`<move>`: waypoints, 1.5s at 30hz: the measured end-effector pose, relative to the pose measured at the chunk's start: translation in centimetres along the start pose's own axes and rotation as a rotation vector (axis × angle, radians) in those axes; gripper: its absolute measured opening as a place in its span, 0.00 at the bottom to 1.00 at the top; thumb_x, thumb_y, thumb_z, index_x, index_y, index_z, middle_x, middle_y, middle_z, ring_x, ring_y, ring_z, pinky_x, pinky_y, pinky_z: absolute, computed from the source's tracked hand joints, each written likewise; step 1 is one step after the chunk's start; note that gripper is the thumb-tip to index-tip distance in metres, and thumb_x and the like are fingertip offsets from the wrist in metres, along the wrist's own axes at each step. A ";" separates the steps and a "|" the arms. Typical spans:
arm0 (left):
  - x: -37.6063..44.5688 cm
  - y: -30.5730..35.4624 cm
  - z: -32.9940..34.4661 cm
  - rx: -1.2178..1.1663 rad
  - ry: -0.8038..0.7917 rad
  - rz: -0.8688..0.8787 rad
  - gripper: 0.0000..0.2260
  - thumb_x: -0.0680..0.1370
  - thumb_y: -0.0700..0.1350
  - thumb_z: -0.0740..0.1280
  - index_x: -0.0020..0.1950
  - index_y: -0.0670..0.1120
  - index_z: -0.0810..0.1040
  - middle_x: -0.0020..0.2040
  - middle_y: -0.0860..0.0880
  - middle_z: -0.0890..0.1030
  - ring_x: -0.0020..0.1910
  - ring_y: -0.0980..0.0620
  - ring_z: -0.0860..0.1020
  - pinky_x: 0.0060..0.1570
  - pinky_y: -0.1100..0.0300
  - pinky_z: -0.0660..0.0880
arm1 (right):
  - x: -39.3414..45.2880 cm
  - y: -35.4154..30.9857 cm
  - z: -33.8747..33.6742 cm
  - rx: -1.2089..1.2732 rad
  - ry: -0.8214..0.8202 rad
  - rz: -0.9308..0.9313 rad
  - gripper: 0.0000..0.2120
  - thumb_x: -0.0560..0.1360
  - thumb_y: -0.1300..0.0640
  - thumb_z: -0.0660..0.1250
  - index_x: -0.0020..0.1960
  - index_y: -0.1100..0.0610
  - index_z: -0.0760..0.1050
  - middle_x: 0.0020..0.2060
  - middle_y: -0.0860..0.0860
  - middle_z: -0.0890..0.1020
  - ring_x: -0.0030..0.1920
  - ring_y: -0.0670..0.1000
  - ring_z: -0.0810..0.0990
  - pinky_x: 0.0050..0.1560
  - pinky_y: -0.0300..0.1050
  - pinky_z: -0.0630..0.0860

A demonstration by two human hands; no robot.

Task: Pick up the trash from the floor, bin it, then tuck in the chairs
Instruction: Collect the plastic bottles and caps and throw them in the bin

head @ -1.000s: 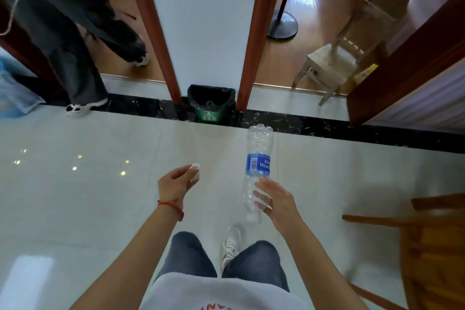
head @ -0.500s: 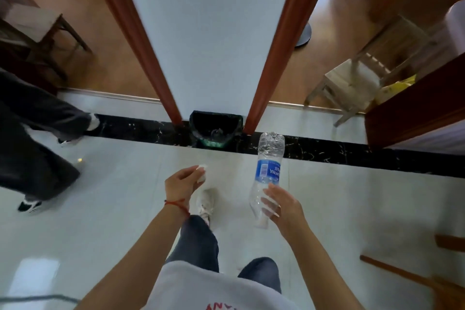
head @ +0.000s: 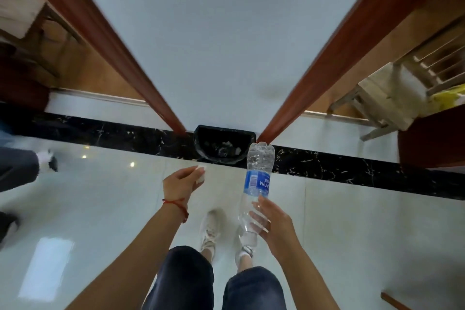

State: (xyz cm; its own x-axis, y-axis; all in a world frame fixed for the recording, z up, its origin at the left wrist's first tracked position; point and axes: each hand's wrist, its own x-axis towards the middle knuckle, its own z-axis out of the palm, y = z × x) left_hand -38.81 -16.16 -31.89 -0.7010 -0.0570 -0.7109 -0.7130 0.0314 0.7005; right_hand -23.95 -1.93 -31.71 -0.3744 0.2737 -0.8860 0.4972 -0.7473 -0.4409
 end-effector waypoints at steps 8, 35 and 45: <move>7.0 -3.7 2.7 -0.049 0.054 -0.089 0.03 0.71 0.35 0.70 0.43 0.38 0.79 0.39 0.43 0.80 0.39 0.49 0.78 0.40 0.64 0.79 | 8.8 -1.2 0.1 0.002 -0.004 0.028 0.16 0.72 0.52 0.68 0.57 0.59 0.73 0.50 0.54 0.80 0.55 0.56 0.78 0.60 0.56 0.73; 18.7 -6.7 7.4 0.441 0.024 0.095 0.13 0.75 0.47 0.65 0.56 0.43 0.77 0.54 0.45 0.80 0.53 0.49 0.77 0.57 0.53 0.74 | 18.8 -0.2 1.2 0.037 0.065 0.135 0.13 0.73 0.52 0.67 0.54 0.58 0.75 0.52 0.54 0.79 0.54 0.55 0.78 0.48 0.48 0.74; 17.2 -9.1 1.5 1.091 -0.170 0.544 0.17 0.76 0.46 0.63 0.63 0.42 0.73 0.63 0.42 0.76 0.64 0.45 0.71 0.62 0.56 0.66 | 22.8 -0.1 4.8 -0.014 0.092 0.254 0.17 0.71 0.45 0.69 0.50 0.58 0.73 0.45 0.55 0.80 0.44 0.54 0.79 0.42 0.48 0.74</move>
State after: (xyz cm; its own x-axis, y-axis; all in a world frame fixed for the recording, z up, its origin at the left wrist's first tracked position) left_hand -44.44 -15.93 -50.57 -0.8465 0.3521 -0.3992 0.0883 0.8325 0.5470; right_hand -36.25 1.49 -51.19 -0.1637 0.1332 -0.9775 0.5771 -0.7907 -0.2044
